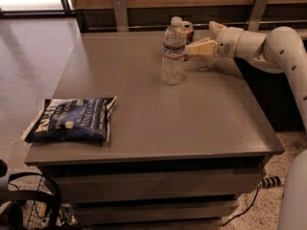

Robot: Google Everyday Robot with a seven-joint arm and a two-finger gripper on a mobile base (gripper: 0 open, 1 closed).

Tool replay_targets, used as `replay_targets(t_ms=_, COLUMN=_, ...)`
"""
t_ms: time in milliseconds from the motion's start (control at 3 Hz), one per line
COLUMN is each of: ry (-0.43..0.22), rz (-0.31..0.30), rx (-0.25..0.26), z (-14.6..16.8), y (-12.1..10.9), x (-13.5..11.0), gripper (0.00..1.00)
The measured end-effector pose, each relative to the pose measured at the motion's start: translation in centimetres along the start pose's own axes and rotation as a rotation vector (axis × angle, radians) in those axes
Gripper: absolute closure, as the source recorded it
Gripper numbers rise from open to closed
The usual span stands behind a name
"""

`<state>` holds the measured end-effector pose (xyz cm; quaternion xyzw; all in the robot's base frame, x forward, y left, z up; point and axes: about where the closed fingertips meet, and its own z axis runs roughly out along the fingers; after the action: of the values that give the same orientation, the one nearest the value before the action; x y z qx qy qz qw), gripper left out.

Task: Move orange can near blue chip bag

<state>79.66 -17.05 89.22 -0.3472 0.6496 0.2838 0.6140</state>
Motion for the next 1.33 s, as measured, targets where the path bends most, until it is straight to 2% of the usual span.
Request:
replay_targets(t_ms=667, ry=-0.036, rz=0.023, rx=-0.047, z=2.6, y=0.2, x=0.4, gripper=0.0)
replay_targets(t_ms=1000, ry=-0.036, rz=0.024, rx=-0.051, z=2.9, y=0.3, x=0.4, gripper=0.15)
replay_targets(t_ms=1333, ry=-0.036, rz=0.025, rx=-0.057, z=3.2, y=0.6, x=0.4, gripper=0.39)
